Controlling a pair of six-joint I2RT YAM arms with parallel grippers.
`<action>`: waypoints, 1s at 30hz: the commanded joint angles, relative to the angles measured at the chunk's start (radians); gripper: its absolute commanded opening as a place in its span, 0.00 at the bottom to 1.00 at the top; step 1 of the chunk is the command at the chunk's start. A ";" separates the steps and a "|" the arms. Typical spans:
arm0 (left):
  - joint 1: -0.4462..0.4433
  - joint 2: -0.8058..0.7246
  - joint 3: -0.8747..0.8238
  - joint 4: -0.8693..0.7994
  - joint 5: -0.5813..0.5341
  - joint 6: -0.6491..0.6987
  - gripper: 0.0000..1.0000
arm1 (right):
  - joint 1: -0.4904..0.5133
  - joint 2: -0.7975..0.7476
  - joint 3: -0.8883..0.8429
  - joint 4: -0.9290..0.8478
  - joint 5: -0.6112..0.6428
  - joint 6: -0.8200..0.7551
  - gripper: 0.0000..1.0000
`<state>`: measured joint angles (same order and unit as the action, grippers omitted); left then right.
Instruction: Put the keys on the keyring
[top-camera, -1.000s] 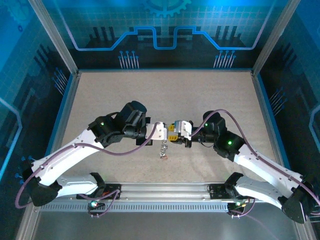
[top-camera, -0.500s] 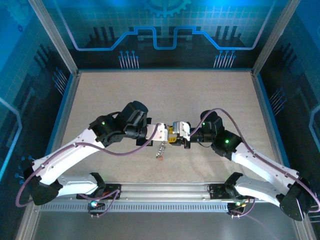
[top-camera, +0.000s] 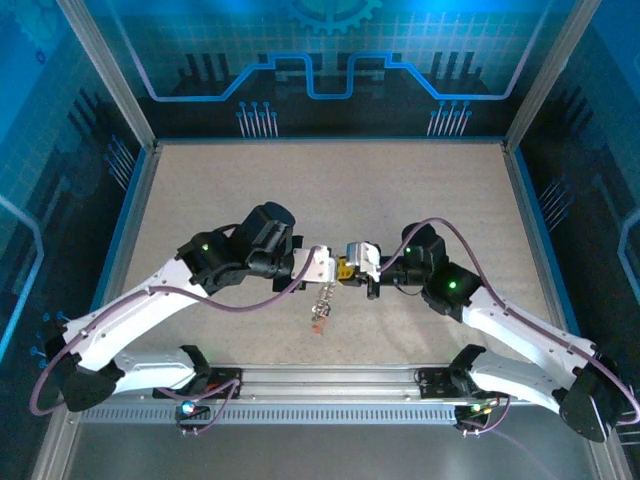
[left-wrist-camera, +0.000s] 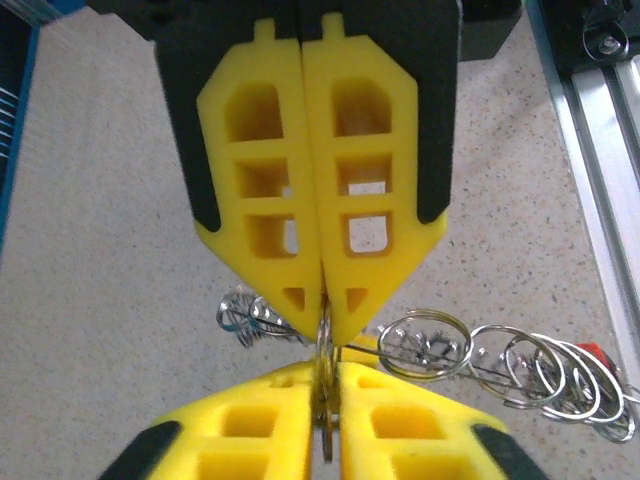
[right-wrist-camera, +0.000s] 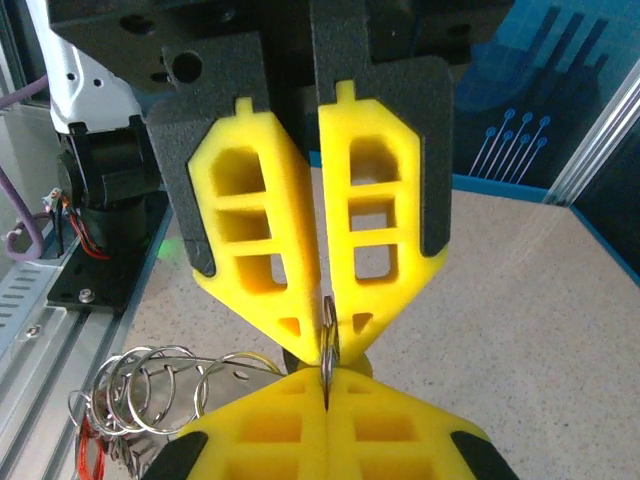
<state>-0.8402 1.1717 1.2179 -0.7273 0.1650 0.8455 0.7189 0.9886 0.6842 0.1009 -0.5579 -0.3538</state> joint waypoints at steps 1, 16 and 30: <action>-0.005 -0.075 -0.066 0.122 0.032 -0.048 0.20 | -0.005 -0.047 -0.053 0.188 -0.023 0.077 0.00; -0.005 -0.120 -0.148 0.292 0.120 -0.134 0.17 | 0.033 -0.083 -0.125 0.405 0.015 0.132 0.00; -0.005 -0.012 0.085 -0.117 0.007 0.008 0.00 | 0.070 -0.116 -0.053 -0.027 0.129 -0.142 0.23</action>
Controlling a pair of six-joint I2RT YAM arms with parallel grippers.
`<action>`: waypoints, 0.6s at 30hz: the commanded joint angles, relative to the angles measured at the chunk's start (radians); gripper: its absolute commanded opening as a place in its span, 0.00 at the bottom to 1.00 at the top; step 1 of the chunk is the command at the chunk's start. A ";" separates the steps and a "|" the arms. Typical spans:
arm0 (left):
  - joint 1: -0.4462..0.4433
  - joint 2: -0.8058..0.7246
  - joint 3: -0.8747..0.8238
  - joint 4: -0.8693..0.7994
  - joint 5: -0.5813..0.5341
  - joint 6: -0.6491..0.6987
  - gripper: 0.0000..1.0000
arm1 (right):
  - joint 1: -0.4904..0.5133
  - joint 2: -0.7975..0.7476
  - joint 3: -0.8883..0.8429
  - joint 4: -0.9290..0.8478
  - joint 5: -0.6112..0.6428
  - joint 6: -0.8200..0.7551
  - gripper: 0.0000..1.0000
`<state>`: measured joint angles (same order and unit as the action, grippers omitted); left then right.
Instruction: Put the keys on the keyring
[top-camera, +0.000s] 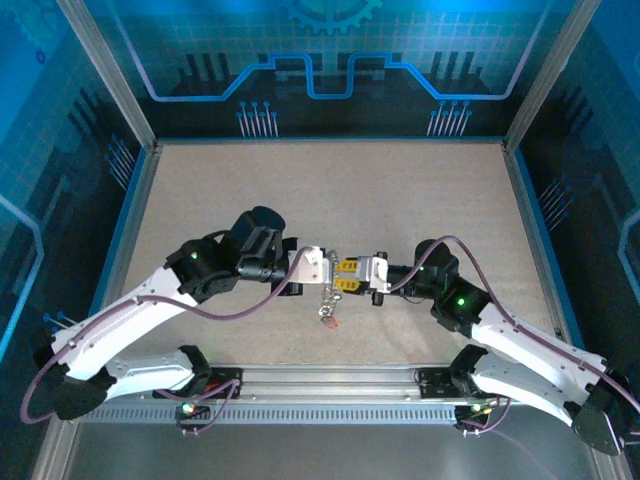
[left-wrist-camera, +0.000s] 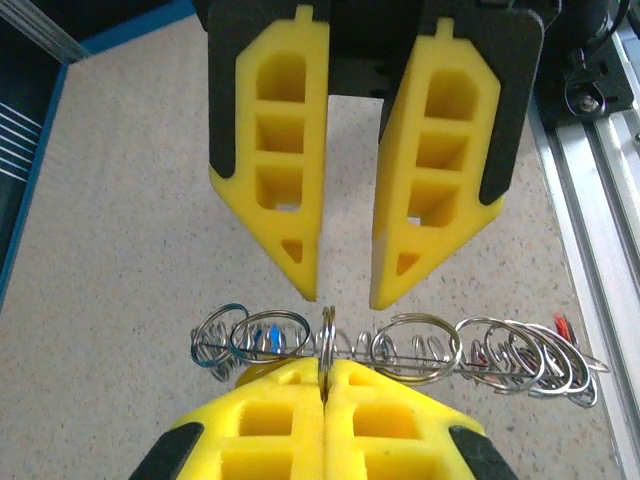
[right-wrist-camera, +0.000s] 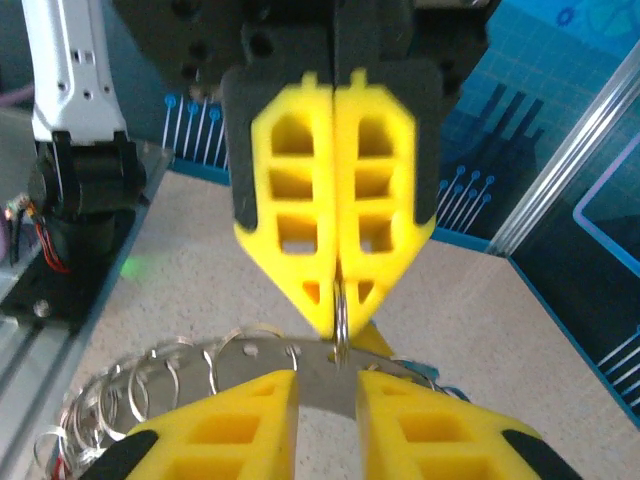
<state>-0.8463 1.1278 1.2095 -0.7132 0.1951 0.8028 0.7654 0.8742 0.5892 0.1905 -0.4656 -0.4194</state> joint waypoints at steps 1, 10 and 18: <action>0.000 0.055 0.123 -0.168 -0.025 0.059 0.00 | 0.030 0.006 0.047 -0.122 0.047 -0.076 0.24; -0.011 0.152 0.227 -0.276 -0.046 0.066 0.00 | 0.055 0.043 0.019 0.028 0.092 0.053 0.28; -0.014 0.165 0.237 -0.281 -0.035 0.078 0.00 | 0.053 0.061 0.005 0.073 0.058 0.123 0.28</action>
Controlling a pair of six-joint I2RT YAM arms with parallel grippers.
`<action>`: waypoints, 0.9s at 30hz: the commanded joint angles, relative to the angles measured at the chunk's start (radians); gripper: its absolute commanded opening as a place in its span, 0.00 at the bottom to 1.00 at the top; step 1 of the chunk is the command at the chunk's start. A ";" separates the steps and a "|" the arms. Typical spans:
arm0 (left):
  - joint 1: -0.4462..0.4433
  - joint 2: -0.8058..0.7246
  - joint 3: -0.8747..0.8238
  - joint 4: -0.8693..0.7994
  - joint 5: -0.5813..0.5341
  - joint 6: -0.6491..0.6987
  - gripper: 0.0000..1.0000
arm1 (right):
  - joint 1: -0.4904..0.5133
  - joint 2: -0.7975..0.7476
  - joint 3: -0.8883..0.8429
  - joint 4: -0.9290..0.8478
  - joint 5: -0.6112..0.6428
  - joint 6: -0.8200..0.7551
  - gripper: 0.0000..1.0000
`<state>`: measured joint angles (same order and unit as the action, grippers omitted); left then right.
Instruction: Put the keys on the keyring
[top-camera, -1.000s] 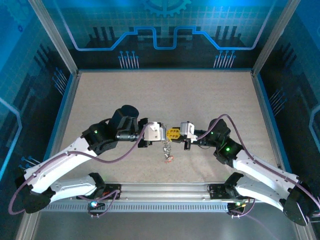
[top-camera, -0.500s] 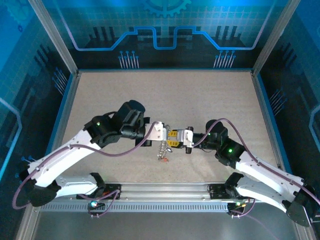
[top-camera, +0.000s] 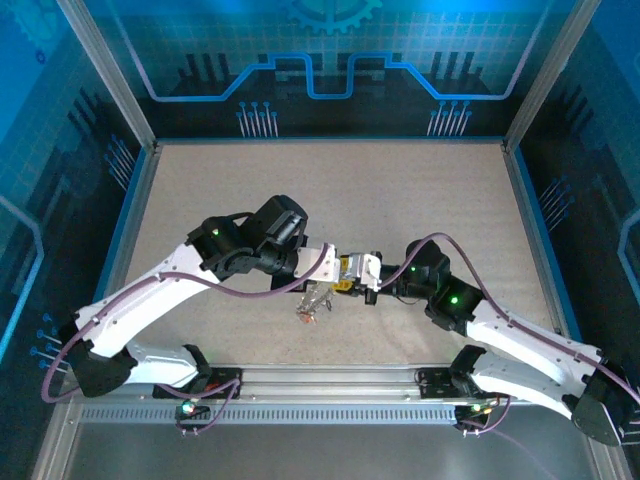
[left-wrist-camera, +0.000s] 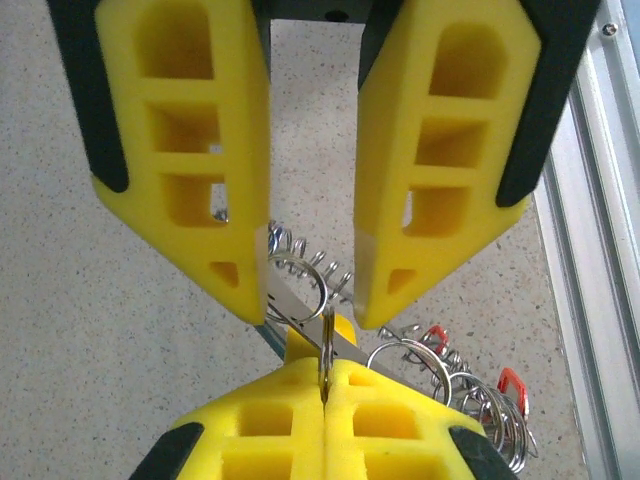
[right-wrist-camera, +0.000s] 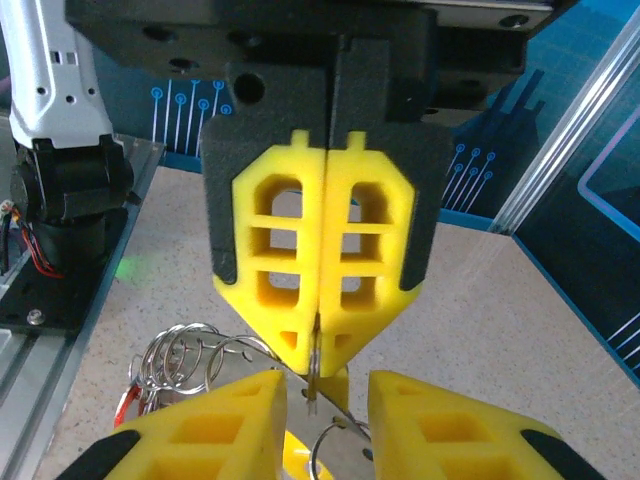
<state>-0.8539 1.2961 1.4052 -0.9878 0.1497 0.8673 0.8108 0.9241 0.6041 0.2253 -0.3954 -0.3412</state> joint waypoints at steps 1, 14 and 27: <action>-0.007 -0.002 0.041 -0.004 0.015 0.014 0.00 | 0.008 0.016 -0.012 0.039 -0.015 0.051 0.27; -0.007 -0.001 0.029 0.039 0.001 -0.030 0.00 | 0.016 0.049 -0.001 0.065 -0.033 0.062 0.12; 0.018 -0.084 -0.100 0.122 -0.024 -0.048 0.19 | -0.003 0.005 -0.060 0.240 -0.018 0.177 0.00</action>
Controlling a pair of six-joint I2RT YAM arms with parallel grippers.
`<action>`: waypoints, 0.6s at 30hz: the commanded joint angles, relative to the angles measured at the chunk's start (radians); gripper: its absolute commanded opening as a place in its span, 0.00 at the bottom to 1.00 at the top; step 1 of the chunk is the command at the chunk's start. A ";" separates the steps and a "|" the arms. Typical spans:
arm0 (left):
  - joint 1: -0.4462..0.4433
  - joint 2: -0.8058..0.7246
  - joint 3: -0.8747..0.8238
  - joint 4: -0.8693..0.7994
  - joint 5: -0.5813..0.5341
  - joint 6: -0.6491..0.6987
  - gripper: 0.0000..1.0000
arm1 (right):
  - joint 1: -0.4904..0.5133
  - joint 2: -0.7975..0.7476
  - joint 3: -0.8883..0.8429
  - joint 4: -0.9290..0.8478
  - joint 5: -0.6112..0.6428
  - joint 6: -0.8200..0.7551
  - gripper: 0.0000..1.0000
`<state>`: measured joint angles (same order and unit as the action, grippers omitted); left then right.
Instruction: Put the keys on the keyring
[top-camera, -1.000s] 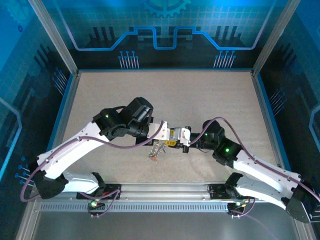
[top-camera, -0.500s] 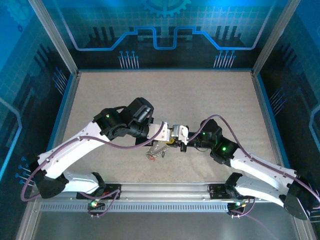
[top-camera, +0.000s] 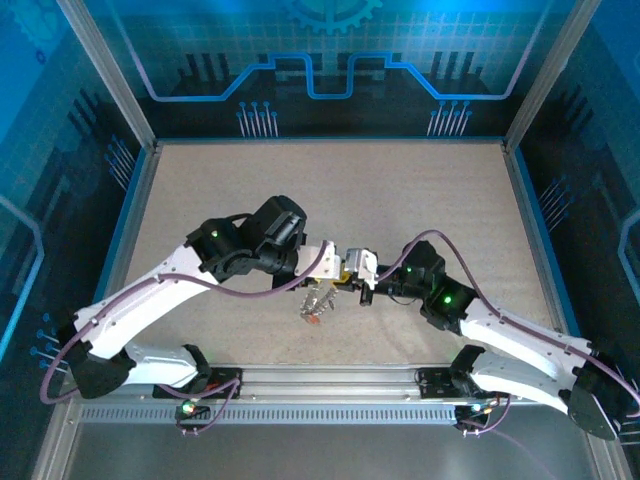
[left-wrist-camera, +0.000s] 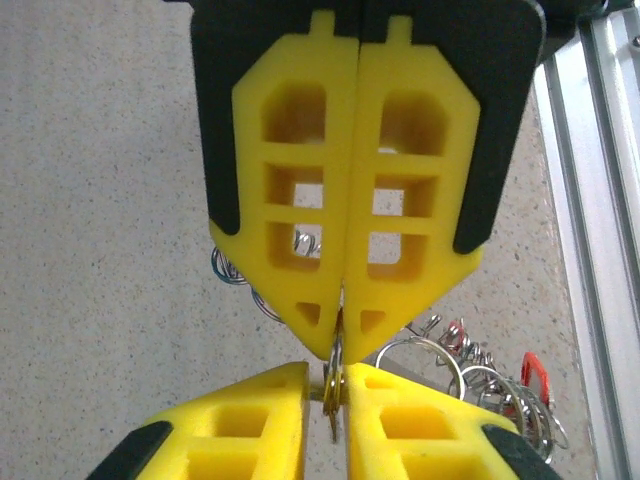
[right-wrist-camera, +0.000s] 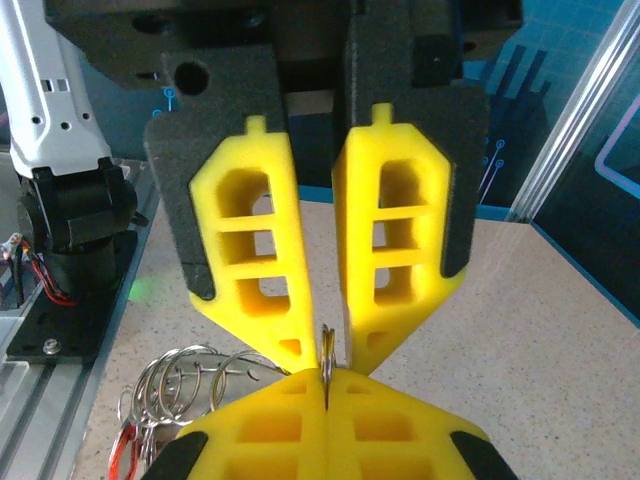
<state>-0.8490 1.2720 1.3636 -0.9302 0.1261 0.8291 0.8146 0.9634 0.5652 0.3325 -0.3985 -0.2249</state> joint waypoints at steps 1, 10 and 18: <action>0.019 -0.089 -0.094 0.101 0.009 -0.011 0.20 | -0.012 -0.043 -0.029 0.151 -0.024 0.074 0.00; 0.031 -0.213 -0.241 0.292 0.049 -0.003 0.17 | -0.060 -0.084 -0.037 0.158 -0.096 0.111 0.00; 0.036 -0.263 -0.328 0.527 0.107 -0.112 0.31 | -0.077 -0.070 -0.037 0.194 -0.128 0.134 0.00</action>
<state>-0.8204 1.0462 1.0721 -0.5442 0.1699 0.7776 0.7494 0.8967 0.5232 0.4431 -0.4908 -0.1150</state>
